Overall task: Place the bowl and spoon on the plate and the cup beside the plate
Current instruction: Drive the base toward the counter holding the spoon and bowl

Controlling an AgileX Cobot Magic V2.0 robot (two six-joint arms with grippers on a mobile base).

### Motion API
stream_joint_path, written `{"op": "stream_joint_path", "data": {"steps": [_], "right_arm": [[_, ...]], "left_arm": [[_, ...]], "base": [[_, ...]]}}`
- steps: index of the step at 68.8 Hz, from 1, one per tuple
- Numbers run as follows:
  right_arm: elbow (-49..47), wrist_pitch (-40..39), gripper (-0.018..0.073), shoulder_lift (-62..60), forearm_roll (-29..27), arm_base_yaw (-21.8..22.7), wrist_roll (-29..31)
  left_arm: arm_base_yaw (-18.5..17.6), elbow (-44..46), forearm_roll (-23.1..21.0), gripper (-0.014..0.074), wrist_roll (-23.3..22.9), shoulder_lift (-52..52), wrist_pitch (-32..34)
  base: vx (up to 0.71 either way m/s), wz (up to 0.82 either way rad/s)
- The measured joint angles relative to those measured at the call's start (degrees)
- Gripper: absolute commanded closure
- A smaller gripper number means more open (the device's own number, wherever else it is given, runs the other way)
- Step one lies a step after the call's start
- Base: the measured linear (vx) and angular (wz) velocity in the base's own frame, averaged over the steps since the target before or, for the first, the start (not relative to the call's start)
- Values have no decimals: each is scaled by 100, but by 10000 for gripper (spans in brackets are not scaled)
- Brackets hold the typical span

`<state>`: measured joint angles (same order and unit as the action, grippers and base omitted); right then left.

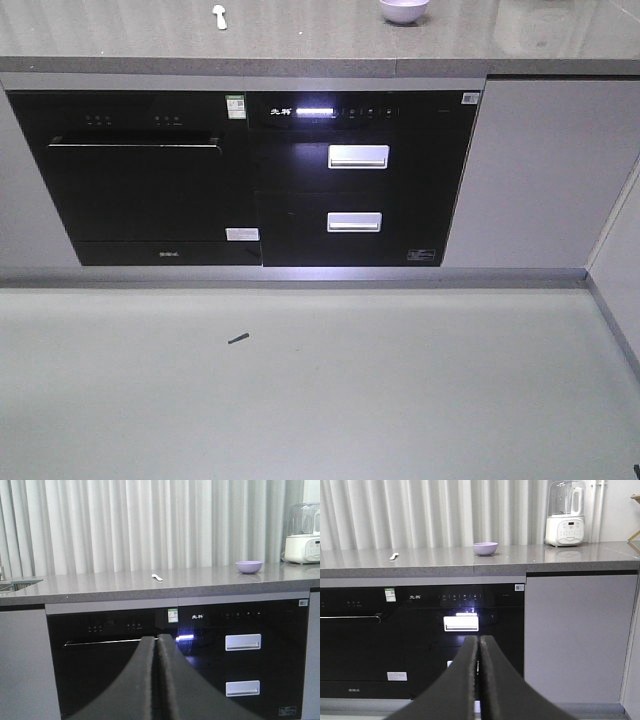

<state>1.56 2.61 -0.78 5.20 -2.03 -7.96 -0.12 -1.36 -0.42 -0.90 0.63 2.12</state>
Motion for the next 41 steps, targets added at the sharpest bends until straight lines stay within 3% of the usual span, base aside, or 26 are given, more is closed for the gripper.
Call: {"op": "stream_joint_path", "data": {"steps": [41], "right_arm": [[0, 0, 570, 0, 0, 0, 0]], "left_arm": [[0, 0, 0, 603, 0, 0, 0]], "base": [[21, -6]]}}
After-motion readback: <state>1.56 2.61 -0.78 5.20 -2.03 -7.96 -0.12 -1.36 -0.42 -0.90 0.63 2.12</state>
